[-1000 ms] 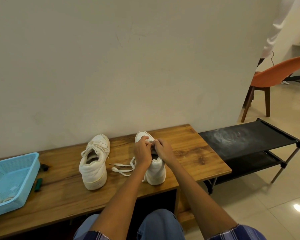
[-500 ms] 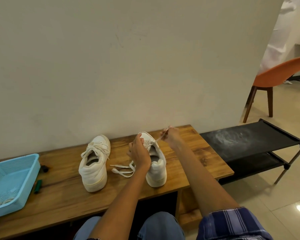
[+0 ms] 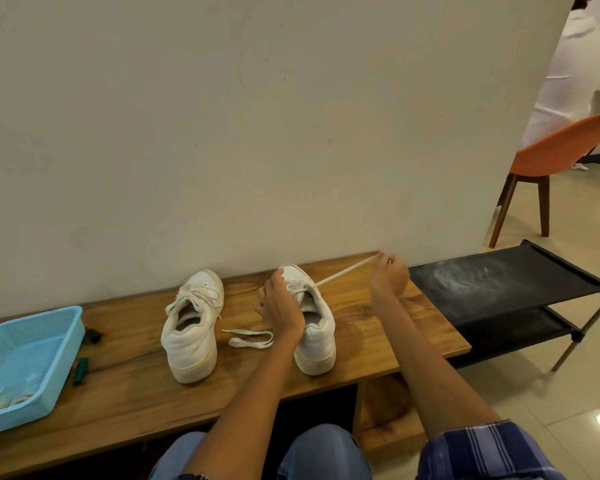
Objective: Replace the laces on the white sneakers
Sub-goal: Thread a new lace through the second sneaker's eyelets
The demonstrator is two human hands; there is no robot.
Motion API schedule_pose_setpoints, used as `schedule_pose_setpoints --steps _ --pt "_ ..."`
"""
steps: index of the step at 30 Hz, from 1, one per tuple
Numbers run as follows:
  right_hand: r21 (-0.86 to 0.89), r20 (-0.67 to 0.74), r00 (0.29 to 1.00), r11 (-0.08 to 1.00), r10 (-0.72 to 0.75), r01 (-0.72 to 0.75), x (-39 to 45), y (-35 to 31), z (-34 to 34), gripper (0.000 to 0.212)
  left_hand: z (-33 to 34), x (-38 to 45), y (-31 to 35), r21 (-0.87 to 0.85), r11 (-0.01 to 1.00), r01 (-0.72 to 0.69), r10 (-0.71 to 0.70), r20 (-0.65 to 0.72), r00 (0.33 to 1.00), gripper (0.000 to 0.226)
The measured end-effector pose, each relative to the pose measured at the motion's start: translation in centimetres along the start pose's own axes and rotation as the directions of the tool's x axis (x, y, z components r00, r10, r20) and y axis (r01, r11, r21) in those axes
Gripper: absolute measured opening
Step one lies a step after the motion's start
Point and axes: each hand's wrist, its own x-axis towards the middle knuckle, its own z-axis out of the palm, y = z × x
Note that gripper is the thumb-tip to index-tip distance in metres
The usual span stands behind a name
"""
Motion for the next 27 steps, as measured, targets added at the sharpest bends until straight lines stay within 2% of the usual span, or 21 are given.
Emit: schedule_pose_setpoints --steps 1,2,4,5,7,8,9,10,11,12,13,14,15,16,17,19,21,22,24,25,27 --pt "-0.028 -0.064 0.998 1.000 0.000 -0.002 0.3 0.0 -0.1 0.025 -0.1 0.0 0.0 0.008 1.000 -0.003 0.003 0.005 1.000 0.036" --pt "-0.073 -0.027 1.000 0.997 -0.015 0.013 0.4 0.0 0.0 0.025 -0.1 0.0 0.0 0.012 1.000 -0.004 0.004 0.010 1.000 0.037" --pt "-0.115 0.226 0.974 0.992 -0.027 0.054 -0.4 0.2 0.6 0.035 -0.1 0.1 0.0 0.020 1.000 -0.007 0.007 0.020 1.000 0.037" --pt "-0.134 0.392 0.920 0.987 -0.034 0.093 -1.0 0.7 1.1 0.039 -0.1 0.1 0.0 0.030 0.999 -0.013 0.012 0.024 1.000 0.038" --pt "-0.166 0.680 0.731 0.961 -0.049 0.220 -2.5 1.5 2.0 0.035 -0.1 0.1 0.0 0.054 0.998 -0.021 0.019 0.031 0.999 0.039" --pt "-0.176 0.765 0.644 0.951 -0.030 0.254 -3.1 1.8 2.4 0.027 -0.1 0.2 0.0 0.060 0.998 -0.018 0.016 0.032 0.999 0.039" --pt "-0.183 0.806 0.592 0.941 -0.022 0.285 -3.5 1.9 2.6 0.023 0.0 0.2 -0.1 0.062 0.998 -0.010 0.008 0.032 0.999 0.038" --pt "-0.183 0.811 0.585 0.933 -0.035 0.310 -3.4 2.0 2.8 0.023 0.0 0.2 -0.1 0.060 0.998 -0.005 0.003 0.030 1.000 0.038" --pt "-0.179 0.783 0.619 0.930 -0.064 0.322 -3.3 1.9 2.7 0.023 0.0 0.1 -0.1 0.057 0.998 -0.003 0.002 0.028 1.000 0.038" --pt "-0.164 0.705 0.704 0.944 -0.090 0.285 -2.9 1.8 2.6 0.023 0.0 0.1 -0.1 0.056 0.998 -0.005 0.003 0.030 1.000 0.039" --pt "-0.112 0.555 0.828 0.979 -0.079 0.168 -2.3 1.8 2.4 0.024 -0.1 0.1 -0.1 0.053 0.999 -0.006 0.005 0.033 0.999 0.040" --pt "0.003 0.359 0.933 1.000 -0.008 0.007 -1.7 1.4 2.0 0.024 -0.1 0.1 0.0 0.047 0.999 -0.003 0.002 0.033 0.999 0.041" --pt "0.138 0.170 0.982 0.985 0.083 -0.107 -1.2 1.1 1.5 0.024 -0.1 0.1 0.0 0.042 0.999 0.001 -0.002 0.026 1.000 0.041" --pt "0.220 0.033 0.992 0.967 0.123 -0.127 -0.7 0.9 0.8 0.024 -0.2 0.1 0.0 0.040 0.999 0.003 -0.004 0.021 1.000 0.040" --pt "0.211 -0.045 0.994 0.974 0.099 -0.087 -0.5 0.7 0.5 0.023 -0.2 0.1 0.0 0.038 0.999 0.005 -0.006 0.018 1.000 0.040" --pt "0.176 -0.043 0.999 0.984 0.010 -0.002 -0.6 0.5 0.2 0.021 -0.1 0.1 -0.1 0.033 0.999 0.002 -0.002 0.020 1.000 0.039" --pt "0.159 0.165 0.984 0.987 -0.063 0.036 -1.4 0.8 0.6 0.021 0.0 0.1 -0.1 0.025 1.000 0.013 -0.013 0.020 1.000 0.035" --pt "0.117 0.331 0.939 0.991 -0.096 0.060 -1.8 1.1 1.1 0.021 0.0 0.1 -0.1 0.022 0.999 0.025 -0.026 0.015 1.000 0.030" --pt "0.003 0.627 0.771 0.990 -0.113 0.144 -2.9 2.0 2.2 0.022 0.1 0.2 -0.2 0.014 0.998 0.063 -0.063 0.016 0.998 0.023" --pt "-0.049 0.707 0.699 0.979 -0.105 0.197 -3.4 2.4 2.8 0.022 0.3 0.3 -0.2 0.015 0.997 0.081 -0.081 0.030 0.996 0.022" --pt "-0.127 0.754 0.649 0.947 -0.102 0.296 -4.1 2.6 3.5 0.022 0.6 0.5 -0.4 0.043 0.995 0.095 -0.097 0.064 0.993 0.024"
